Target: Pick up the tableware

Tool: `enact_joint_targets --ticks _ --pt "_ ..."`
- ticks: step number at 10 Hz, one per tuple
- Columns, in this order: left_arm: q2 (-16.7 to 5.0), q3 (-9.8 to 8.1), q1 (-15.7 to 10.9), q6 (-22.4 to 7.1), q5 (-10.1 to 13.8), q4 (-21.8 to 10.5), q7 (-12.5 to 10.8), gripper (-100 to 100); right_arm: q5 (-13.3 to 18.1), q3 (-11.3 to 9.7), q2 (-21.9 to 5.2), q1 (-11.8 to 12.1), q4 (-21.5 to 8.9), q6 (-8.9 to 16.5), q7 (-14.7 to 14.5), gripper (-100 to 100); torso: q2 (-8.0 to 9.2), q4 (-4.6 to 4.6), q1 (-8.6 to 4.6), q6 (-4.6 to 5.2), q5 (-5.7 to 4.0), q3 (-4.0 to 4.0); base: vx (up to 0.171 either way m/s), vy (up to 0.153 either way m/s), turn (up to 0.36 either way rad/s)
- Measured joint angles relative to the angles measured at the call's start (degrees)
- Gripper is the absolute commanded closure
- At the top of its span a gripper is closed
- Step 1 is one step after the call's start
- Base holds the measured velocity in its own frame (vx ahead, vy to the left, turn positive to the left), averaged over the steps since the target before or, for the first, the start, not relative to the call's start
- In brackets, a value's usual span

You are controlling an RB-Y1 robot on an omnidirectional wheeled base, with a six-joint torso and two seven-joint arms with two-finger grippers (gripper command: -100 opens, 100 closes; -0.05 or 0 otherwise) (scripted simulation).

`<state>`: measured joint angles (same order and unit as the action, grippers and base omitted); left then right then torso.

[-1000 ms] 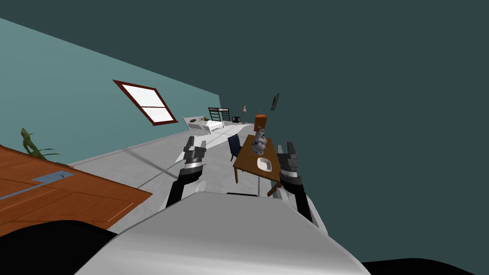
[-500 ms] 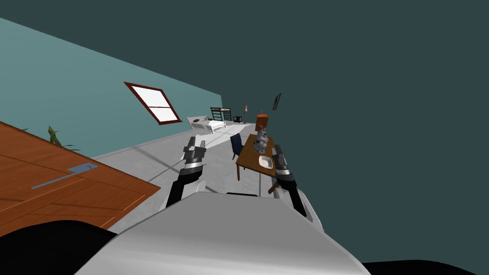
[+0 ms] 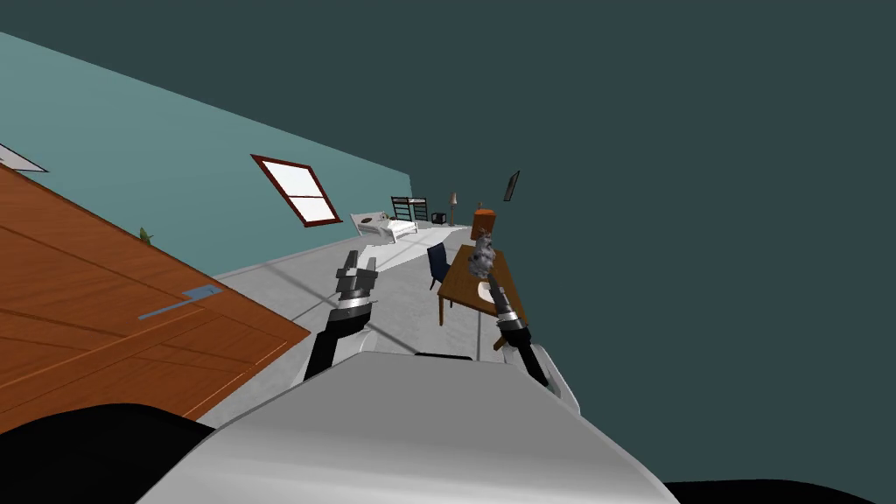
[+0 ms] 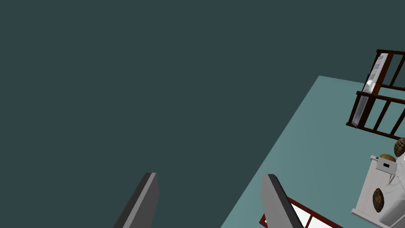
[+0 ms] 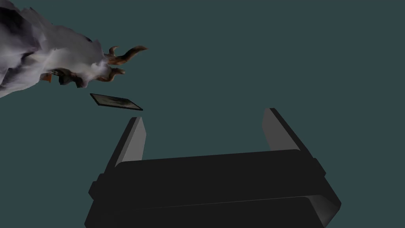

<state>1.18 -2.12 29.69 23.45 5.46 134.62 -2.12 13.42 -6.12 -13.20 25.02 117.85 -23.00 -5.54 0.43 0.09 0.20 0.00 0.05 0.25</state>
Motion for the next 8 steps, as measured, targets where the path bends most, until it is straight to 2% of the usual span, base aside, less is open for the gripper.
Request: enact_joint_targets --ticks 4,8 --pt "0.0 0.00 0.0 0.0 0.0 0.0 0.0 0 3.7 -1.3 -3.3 -1.5 -6.9 1.8 -3.2 -100 -0.02 0.01 -0.07 0.02 -0.01 0.00 -0.099 0.052 0.069" --pt "0.0 0.00 0.0 0.0 0.0 0.0 0.0 0 8.3 -3.4 -6.9 -4.6 -14.2 5.5 -7.0 -100 -0.13 -0.02 -0.10 0.01 -0.02 -0.07 -0.076 0.042 0.070"
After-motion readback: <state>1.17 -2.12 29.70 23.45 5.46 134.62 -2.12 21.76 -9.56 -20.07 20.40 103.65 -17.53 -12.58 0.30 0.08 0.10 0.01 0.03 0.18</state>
